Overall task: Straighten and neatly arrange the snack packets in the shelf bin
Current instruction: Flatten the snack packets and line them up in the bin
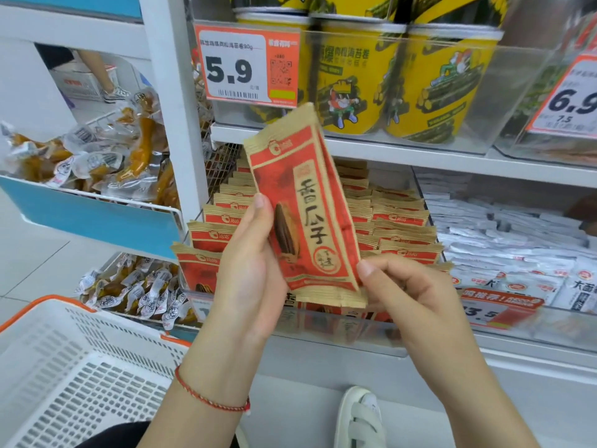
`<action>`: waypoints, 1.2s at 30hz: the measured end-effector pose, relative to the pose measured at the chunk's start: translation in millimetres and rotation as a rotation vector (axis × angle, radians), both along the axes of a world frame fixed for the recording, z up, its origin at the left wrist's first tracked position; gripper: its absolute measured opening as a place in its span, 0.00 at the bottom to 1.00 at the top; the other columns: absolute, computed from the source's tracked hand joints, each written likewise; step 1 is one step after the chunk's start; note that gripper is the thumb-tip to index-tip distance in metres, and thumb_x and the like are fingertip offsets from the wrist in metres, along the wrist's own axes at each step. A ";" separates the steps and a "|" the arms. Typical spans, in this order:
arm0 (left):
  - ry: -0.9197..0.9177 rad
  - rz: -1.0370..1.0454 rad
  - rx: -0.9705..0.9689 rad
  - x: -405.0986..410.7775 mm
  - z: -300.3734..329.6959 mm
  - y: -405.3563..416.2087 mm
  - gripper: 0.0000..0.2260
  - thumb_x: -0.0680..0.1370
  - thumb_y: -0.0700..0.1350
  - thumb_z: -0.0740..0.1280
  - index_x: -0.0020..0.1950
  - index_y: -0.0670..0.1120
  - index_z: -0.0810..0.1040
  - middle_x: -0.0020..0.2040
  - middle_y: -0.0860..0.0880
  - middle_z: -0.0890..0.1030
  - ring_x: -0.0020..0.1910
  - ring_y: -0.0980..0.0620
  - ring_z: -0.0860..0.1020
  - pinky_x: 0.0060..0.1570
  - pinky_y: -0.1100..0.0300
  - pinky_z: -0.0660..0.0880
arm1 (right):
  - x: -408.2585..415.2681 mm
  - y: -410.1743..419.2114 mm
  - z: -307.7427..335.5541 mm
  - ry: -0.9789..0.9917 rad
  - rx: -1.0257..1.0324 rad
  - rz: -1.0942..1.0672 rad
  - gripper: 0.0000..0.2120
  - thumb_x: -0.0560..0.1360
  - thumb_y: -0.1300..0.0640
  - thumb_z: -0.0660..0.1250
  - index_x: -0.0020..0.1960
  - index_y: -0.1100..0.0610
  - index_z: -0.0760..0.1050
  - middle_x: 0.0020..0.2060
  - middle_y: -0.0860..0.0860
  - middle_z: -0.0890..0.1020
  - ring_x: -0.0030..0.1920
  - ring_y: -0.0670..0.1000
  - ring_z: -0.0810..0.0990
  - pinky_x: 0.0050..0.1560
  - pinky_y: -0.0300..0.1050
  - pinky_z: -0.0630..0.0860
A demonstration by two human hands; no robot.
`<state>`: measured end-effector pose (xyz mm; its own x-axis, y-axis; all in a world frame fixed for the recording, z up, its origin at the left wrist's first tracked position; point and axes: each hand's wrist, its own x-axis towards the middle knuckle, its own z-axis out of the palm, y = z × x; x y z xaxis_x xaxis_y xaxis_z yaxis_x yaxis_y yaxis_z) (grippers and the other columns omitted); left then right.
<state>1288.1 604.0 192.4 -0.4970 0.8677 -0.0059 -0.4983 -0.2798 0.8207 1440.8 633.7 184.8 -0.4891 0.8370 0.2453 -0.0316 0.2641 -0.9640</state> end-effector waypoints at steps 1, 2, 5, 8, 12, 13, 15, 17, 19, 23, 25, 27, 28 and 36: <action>0.010 -0.001 0.029 3.5 1.9 -1.9 0.17 0.83 0.51 0.54 0.65 0.46 0.75 0.56 0.47 0.84 0.56 0.49 0.82 0.55 0.49 0.79 | 0.4 0.0 0.4 0.006 -0.013 -0.020 0.09 0.72 0.47 0.65 0.41 0.48 0.84 0.34 0.46 0.83 0.39 0.48 0.82 0.42 0.49 0.78; 0.015 -0.007 0.037 6.7 2.8 -3.0 0.17 0.83 0.50 0.54 0.65 0.46 0.75 0.57 0.46 0.83 0.57 0.48 0.82 0.55 0.48 0.80 | 1.1 -0.6 1.1 0.016 -0.034 -0.035 0.10 0.73 0.46 0.65 0.43 0.47 0.84 0.37 0.46 0.85 0.41 0.51 0.83 0.43 0.49 0.79; 0.039 0.006 0.023 18.2 4.1 -5.0 0.15 0.83 0.49 0.56 0.63 0.42 0.75 0.53 0.45 0.85 0.53 0.49 0.83 0.51 0.51 0.82 | 2.4 -4.2 4.5 0.056 -0.063 -0.051 0.10 0.71 0.46 0.70 0.43 0.51 0.85 0.35 0.46 0.85 0.34 0.45 0.82 0.32 0.36 0.76; 0.029 0.004 0.015 24.3 4.7 -5.7 0.16 0.83 0.48 0.57 0.64 0.41 0.74 0.53 0.44 0.85 0.52 0.48 0.83 0.50 0.50 0.82 | 3.1 -5.7 4.3 0.053 -0.071 -0.061 0.08 0.70 0.49 0.73 0.45 0.52 0.84 0.34 0.44 0.85 0.32 0.40 0.81 0.30 0.27 0.71; 0.190 -0.172 0.038 21.4 4.4 -7.6 0.22 0.77 0.45 0.69 0.70 0.47 0.71 0.58 0.45 0.83 0.57 0.46 0.82 0.56 0.48 0.80 | 6.8 1.1 0.1 0.112 -0.200 -0.071 0.10 0.72 0.50 0.70 0.49 0.55 0.84 0.42 0.53 0.86 0.44 0.52 0.85 0.41 0.40 0.80; 0.274 -0.220 0.029 21.8 2.5 -8.0 0.26 0.74 0.43 0.71 0.71 0.50 0.70 0.59 0.47 0.83 0.58 0.47 0.81 0.57 0.49 0.79 | 8.1 3.5 -1.3 0.161 -0.255 -0.069 0.12 0.72 0.51 0.67 0.48 0.57 0.84 0.43 0.54 0.86 0.45 0.53 0.85 0.42 0.41 0.81; 0.405 -0.249 0.039 26.8 -0.9 -7.8 0.31 0.72 0.40 0.74 0.72 0.53 0.68 0.58 0.48 0.84 0.57 0.49 0.82 0.56 0.52 0.80 | 10.7 6.1 -0.5 0.206 -0.329 -0.068 0.16 0.71 0.50 0.63 0.48 0.58 0.84 0.45 0.56 0.86 0.46 0.54 0.85 0.45 0.45 0.82; 0.436 -0.185 0.057 33.7 0.6 -8.4 0.30 0.71 0.39 0.74 0.71 0.52 0.69 0.55 0.49 0.85 0.53 0.49 0.84 0.54 0.53 0.80 | 12.8 7.5 2.0 0.192 -0.299 -0.095 0.16 0.72 0.49 0.62 0.48 0.58 0.84 0.45 0.55 0.86 0.47 0.53 0.85 0.46 0.44 0.82; 0.498 -0.074 0.062 37.4 4.5 -10.3 0.27 0.71 0.40 0.75 0.67 0.54 0.71 0.52 0.52 0.85 0.51 0.53 0.84 0.52 0.57 0.80 | 15.3 10.0 7.7 0.163 -0.194 -0.170 0.14 0.73 0.49 0.64 0.51 0.55 0.82 0.44 0.52 0.86 0.46 0.50 0.85 0.42 0.38 0.80; 0.908 0.213 0.023 32.4 8.2 -17.6 0.22 0.71 0.45 0.77 0.62 0.57 0.77 0.48 0.66 0.83 0.46 0.63 0.82 0.46 0.67 0.79 | 17.6 23.0 25.1 0.207 -0.072 -0.251 0.22 0.69 0.44 0.67 0.62 0.46 0.73 0.51 0.47 0.84 0.53 0.43 0.82 0.51 0.37 0.79; 1.102 0.298 0.034 30.8 7.0 -18.6 0.22 0.72 0.49 0.74 0.65 0.59 0.76 0.49 0.66 0.82 0.47 0.64 0.82 0.48 0.66 0.79 | 14.3 31.0 34.3 0.200 -0.040 -0.225 0.31 0.64 0.39 0.69 0.66 0.42 0.67 0.57 0.45 0.81 0.57 0.39 0.79 0.59 0.39 0.76; 1.244 0.356 0.056 29.8 2.7 -16.0 0.24 0.72 0.48 0.72 0.69 0.56 0.75 0.52 0.64 0.82 0.51 0.62 0.81 0.52 0.65 0.77 | 8.4 36.9 41.0 0.197 -0.041 -0.198 0.38 0.61 0.35 0.67 0.69 0.42 0.63 0.61 0.43 0.78 0.60 0.40 0.78 0.61 0.40 0.76; 1.301 0.380 0.083 29.6 -0.5 -14.5 0.24 0.73 0.46 0.72 0.69 0.53 0.75 0.54 0.61 0.81 0.52 0.59 0.80 0.53 0.64 0.77 | 5.5 39.0 42.6 0.201 -0.052 -0.191 0.40 0.62 0.35 0.68 0.71 0.43 0.63 0.61 0.43 0.78 0.60 0.41 0.78 0.60 0.40 0.77; 1.383 0.369 0.155 27.4 -8.6 -12.6 0.24 0.74 0.46 0.71 0.70 0.50 0.74 0.56 0.61 0.78 0.56 0.59 0.78 0.55 0.65 0.75 | -1.8 40.8 40.5 0.305 -0.162 -0.188 0.26 0.67 0.42 0.69 0.64 0.43 0.71 0.49 0.41 0.82 0.55 0.43 0.81 0.49 0.35 0.77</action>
